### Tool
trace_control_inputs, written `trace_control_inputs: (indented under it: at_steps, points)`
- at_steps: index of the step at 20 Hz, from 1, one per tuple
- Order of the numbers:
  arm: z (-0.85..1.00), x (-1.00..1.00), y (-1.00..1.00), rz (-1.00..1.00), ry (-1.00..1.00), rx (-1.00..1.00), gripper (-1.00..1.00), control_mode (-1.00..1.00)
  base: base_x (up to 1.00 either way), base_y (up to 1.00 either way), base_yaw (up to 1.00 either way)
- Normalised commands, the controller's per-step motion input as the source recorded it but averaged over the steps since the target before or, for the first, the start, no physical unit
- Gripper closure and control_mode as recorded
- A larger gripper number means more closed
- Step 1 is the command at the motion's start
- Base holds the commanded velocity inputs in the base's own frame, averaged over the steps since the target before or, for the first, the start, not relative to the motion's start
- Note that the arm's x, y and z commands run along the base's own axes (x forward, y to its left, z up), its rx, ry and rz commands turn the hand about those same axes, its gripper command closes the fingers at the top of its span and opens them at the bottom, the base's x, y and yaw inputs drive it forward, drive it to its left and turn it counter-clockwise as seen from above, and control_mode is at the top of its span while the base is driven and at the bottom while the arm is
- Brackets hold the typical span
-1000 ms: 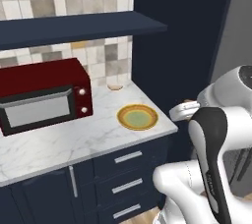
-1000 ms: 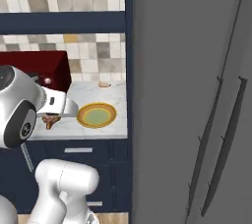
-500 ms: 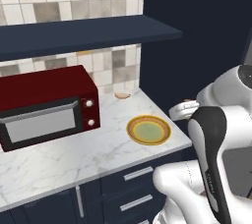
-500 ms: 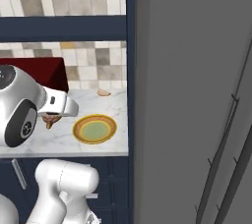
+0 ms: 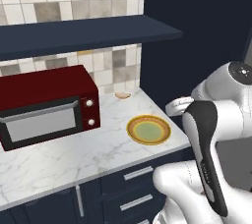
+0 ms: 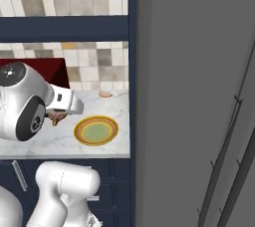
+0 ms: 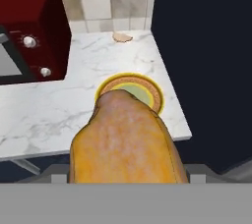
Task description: Pick the chicken drumstick from the microwave and place it on plate located on the counter.
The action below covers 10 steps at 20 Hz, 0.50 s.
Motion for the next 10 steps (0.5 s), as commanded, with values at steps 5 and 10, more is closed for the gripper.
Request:
trace_control_inputs:
  at_steps: [5, 10]
  points:
    - [-0.48, 1.0, 0.02, 0.0, 0.18, 0.0, 1.0, -1.0, 0.0, 0.0, 0.0]
    - [-0.95, 0.97, 0.06, 0.0, 0.22, 0.0, 1.0, -1.0, 0.0, 0.0, 0.0]
